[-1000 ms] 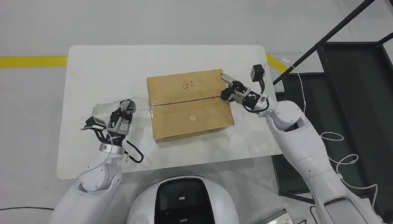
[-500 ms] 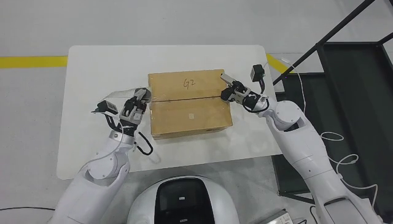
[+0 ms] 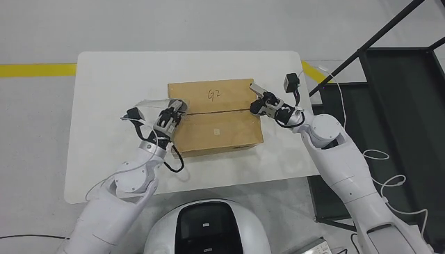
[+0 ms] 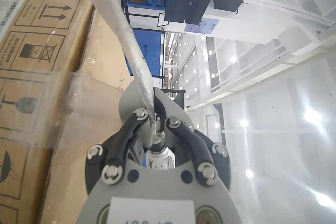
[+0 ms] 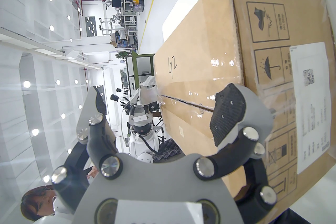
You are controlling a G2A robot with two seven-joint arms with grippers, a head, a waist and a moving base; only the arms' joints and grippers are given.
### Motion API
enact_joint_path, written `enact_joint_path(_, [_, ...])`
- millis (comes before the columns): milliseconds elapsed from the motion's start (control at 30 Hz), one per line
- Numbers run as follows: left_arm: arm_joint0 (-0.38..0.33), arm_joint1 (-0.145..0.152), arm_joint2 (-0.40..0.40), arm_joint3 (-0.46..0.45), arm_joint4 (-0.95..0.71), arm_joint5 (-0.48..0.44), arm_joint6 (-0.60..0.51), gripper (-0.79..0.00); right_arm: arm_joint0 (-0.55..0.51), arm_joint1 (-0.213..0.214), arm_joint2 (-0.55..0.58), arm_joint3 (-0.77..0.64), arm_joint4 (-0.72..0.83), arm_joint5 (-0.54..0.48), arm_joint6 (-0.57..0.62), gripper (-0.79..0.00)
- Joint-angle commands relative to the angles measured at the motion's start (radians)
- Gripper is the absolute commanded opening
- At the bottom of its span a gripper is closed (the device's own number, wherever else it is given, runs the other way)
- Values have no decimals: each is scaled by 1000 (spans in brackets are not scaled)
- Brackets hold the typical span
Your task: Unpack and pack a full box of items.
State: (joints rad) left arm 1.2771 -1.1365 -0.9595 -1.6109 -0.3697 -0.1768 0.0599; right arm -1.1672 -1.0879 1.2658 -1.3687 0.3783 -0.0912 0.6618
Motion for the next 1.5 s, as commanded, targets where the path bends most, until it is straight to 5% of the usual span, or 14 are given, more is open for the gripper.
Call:
enact_joint_path(0, [-7, -5, 8, 6, 25, 14, 6, -785, 0, 0, 0, 0, 0, 0, 0, 0])
enact_joint_path(733, [-18, -43, 25, -17, 201, 212, 21, -785, 0, 0, 0, 0, 0, 0, 0, 0])
enact_joint_path(900, [-15, -49, 24, -24, 219, 249, 1, -496, 0, 0, 0, 0, 0, 0, 0, 0])
enact_joint_path(933, [-14, -51, 24, -24, 223, 250, -1, -323, 0, 0, 0, 0, 0, 0, 0, 0])
enact_joint_path(967, [-13, -52, 24, -26, 226, 251, -2, -22, 0, 0, 0, 0, 0, 0, 0, 0])
enact_joint_path(1467, [-3, -67, 16, -40, 262, 70, -110, 0, -49, 6, 76, -49, 112, -53, 41, 0])
